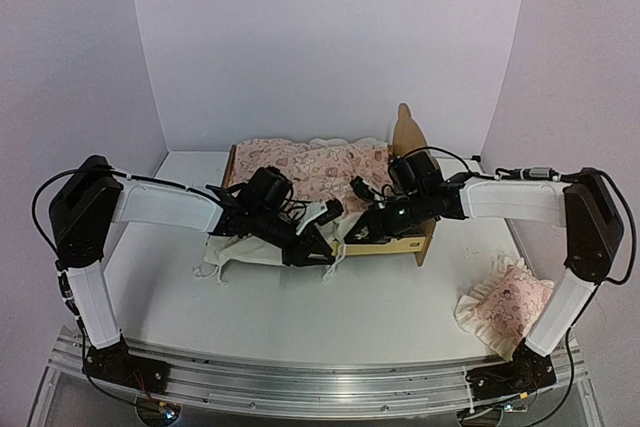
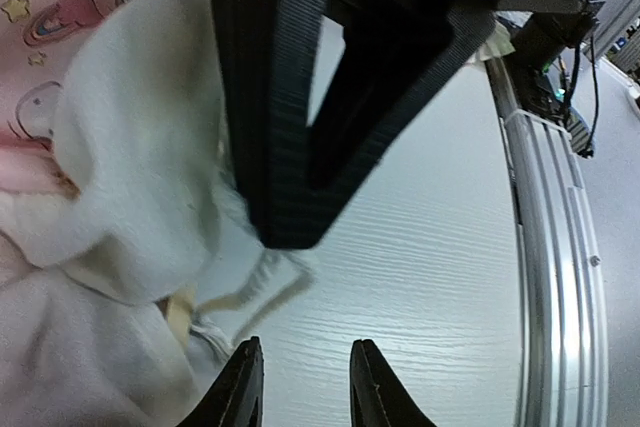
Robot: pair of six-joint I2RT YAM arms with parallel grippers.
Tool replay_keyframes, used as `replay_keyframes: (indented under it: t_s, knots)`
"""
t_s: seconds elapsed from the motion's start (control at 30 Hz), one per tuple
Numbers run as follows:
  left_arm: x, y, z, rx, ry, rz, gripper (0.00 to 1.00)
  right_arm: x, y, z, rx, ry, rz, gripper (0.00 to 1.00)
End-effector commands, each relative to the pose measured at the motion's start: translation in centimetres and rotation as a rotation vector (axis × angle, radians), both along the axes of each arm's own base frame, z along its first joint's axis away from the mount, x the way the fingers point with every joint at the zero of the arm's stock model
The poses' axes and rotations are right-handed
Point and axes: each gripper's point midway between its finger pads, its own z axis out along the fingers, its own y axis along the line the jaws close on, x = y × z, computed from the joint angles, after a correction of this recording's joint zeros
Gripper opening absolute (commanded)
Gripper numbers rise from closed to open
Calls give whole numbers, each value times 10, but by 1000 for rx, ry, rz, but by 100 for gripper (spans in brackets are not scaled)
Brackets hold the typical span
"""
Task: Set up the pet bed
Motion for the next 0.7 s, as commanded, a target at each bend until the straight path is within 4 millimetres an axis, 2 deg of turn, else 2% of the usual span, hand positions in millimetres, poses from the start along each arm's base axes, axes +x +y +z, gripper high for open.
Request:
replay_keyframes:
  t_s: [0.0, 0.23, 0.33, 0.43, 0.53, 0.6, 0.67]
  knots:
    - [29, -18, 14, -65, -207, 55, 33, -7, 2, 28, 70, -55, 48, 0]
    - [23, -27, 4, -62, -250, 1, 33, -6, 2, 32, 76, -69, 51, 0]
    - [25, -29, 4, -67, -257, 8, 29, -6, 3, 33, 81, -69, 58, 0]
    - [27, -31, 6, -74, -270, 14, 21, -7, 3, 32, 82, -60, 58, 0]
    - [28, -30, 9, -72, -274, 19, 4, -7, -3, 28, 68, -47, 37, 0]
    - [27, -26, 10, -58, -271, 24, 0, -6, -12, 24, 41, -35, 6, 0]
    - [24, -19, 6, -23, -261, 30, 0, -4, -24, 22, 12, -28, -28, 0]
